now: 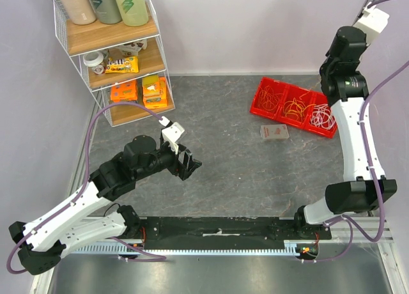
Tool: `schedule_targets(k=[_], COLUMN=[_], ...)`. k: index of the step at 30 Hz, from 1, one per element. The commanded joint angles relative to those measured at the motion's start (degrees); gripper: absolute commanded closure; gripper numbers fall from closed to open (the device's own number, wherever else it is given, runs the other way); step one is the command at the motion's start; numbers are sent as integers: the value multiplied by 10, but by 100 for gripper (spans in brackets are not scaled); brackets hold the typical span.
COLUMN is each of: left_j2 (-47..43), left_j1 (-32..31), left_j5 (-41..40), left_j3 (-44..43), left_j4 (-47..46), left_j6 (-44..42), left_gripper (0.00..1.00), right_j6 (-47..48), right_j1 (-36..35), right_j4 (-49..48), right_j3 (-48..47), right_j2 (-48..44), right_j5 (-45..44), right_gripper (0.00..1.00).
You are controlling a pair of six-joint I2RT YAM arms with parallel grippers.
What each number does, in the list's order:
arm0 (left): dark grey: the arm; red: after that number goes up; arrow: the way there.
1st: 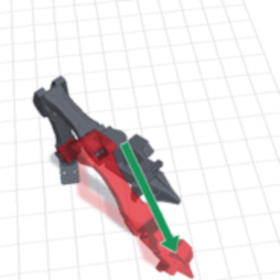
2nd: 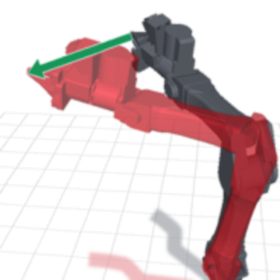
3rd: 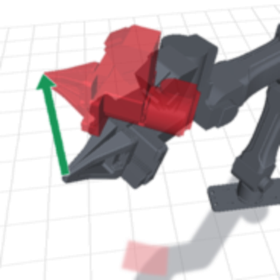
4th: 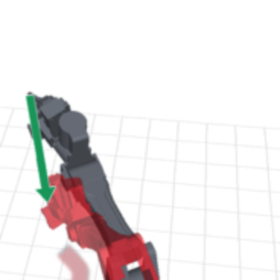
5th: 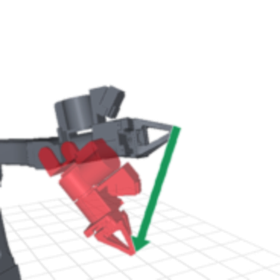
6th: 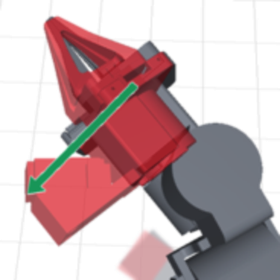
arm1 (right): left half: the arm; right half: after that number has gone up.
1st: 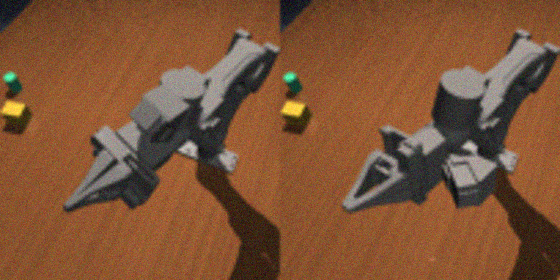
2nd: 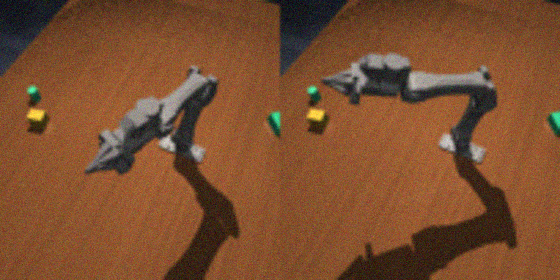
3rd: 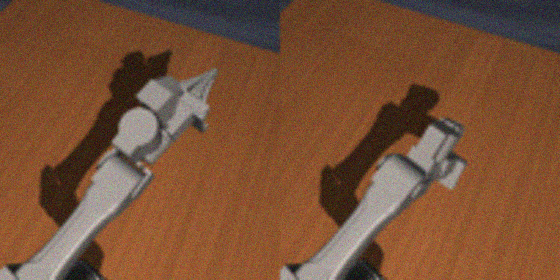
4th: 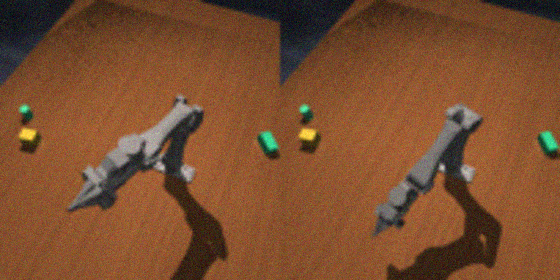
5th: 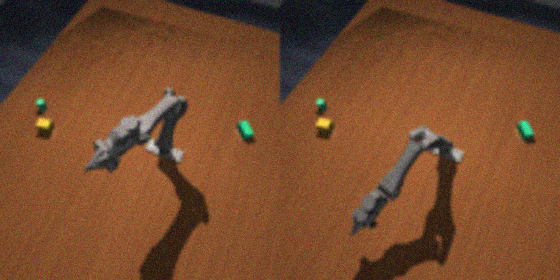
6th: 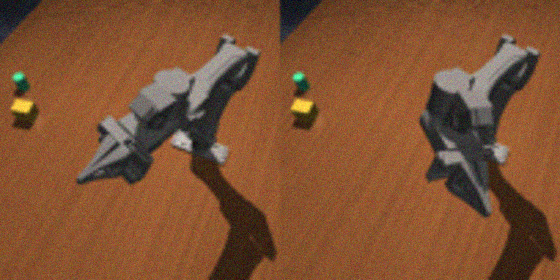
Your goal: Untangle the cables
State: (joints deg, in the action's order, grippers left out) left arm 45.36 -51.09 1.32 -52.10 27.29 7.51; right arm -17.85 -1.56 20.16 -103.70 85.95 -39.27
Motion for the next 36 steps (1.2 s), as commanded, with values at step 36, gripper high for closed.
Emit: schedule_targets(k=[36], left_j2=[4], left_j1=[3], left_j5=[-11], left_j3=[4], left_j4=[-22], left_j6=[-23], left_gripper=[16], right_j6=[-230], right_j1=[75], right_j4=[-127], right_j3=[183], right_j2=[294], right_j5=[302], right_gripper=[100])
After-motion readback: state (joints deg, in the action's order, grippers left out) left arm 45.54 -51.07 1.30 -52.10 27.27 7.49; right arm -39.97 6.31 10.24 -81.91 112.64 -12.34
